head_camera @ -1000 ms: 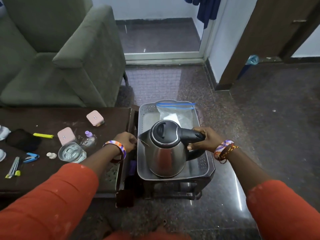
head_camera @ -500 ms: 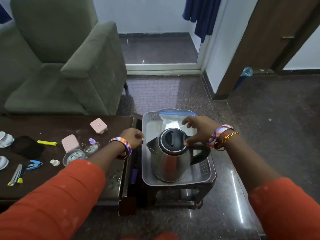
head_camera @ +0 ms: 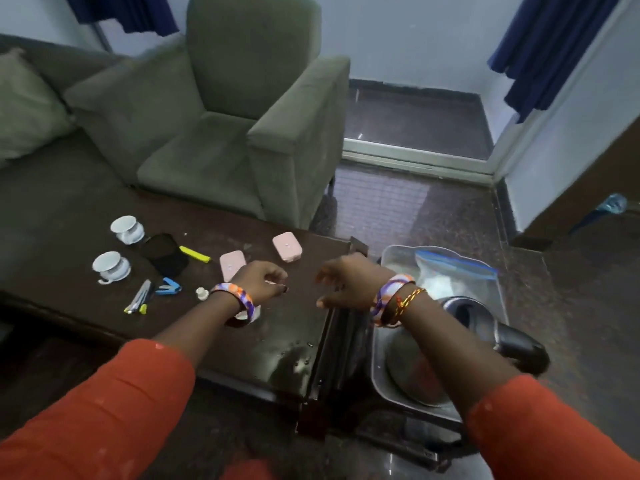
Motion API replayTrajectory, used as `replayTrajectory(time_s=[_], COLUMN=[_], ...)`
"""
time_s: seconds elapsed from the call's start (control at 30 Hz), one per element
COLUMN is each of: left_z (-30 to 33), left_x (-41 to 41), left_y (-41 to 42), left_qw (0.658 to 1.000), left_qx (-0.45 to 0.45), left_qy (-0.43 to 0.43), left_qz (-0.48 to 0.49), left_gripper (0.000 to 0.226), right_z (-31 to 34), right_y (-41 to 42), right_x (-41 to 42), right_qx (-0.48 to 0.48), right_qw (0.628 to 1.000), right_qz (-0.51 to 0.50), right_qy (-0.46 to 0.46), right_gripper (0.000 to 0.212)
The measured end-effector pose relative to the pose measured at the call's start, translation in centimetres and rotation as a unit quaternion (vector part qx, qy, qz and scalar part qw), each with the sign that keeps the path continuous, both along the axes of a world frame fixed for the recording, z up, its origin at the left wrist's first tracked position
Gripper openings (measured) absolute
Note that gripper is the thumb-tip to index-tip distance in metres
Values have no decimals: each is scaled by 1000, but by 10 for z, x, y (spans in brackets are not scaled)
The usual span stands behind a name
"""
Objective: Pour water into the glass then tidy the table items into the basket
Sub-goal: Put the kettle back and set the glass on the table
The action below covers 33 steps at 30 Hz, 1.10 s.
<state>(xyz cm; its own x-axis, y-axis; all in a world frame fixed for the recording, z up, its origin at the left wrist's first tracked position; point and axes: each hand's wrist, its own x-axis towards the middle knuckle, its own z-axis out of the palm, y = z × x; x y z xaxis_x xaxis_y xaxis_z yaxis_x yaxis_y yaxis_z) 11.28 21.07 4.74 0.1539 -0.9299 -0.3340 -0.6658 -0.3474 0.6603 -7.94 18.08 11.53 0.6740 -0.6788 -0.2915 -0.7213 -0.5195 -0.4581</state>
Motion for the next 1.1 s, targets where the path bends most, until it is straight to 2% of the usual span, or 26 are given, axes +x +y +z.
replayTrajectory(time_s=[0.2,0.3,0.4,0.57,0.7,0.83,0.9,1.0,1.1], left_z=[-43,-74,-108,-147,-155,-152,-146,-134,-120], left_x=[101,137,157,160,165,174,178,188,205], left_y=[11,-4,-22,-44,-45,-43,-45,-49,-54], left_qw=[994,989,982,957,953,935,930,935,946], left_qx=[80,122,170,251,254,276,277,262,229], left_qy=[10,17,34,130,162,215,234,226,205], left_qz=[79,86,75,61,39,66,63,72,105], left_gripper=[28,37,50,45,39,35,24,7,6], right_z=[-82,-126,-164,-210,-213,-204,-199,-183,-168], right_y=[-13,-19,-26,-33,-38,-40,-43,-52,-62], right_x=[90,129,167,213,224,226,229,237,256], right_qx=[108,168,215,266,248,220,225,211,202], right_qw=[993,977,945,891,882,881,877,888,901], right_qz=[-28,-131,-247,-368,-402,-417,-423,-408,-383], right_qy=[35,25,12,-14,5,27,28,32,41], right_gripper=[32,39,41,39,42,40,41,39,40])
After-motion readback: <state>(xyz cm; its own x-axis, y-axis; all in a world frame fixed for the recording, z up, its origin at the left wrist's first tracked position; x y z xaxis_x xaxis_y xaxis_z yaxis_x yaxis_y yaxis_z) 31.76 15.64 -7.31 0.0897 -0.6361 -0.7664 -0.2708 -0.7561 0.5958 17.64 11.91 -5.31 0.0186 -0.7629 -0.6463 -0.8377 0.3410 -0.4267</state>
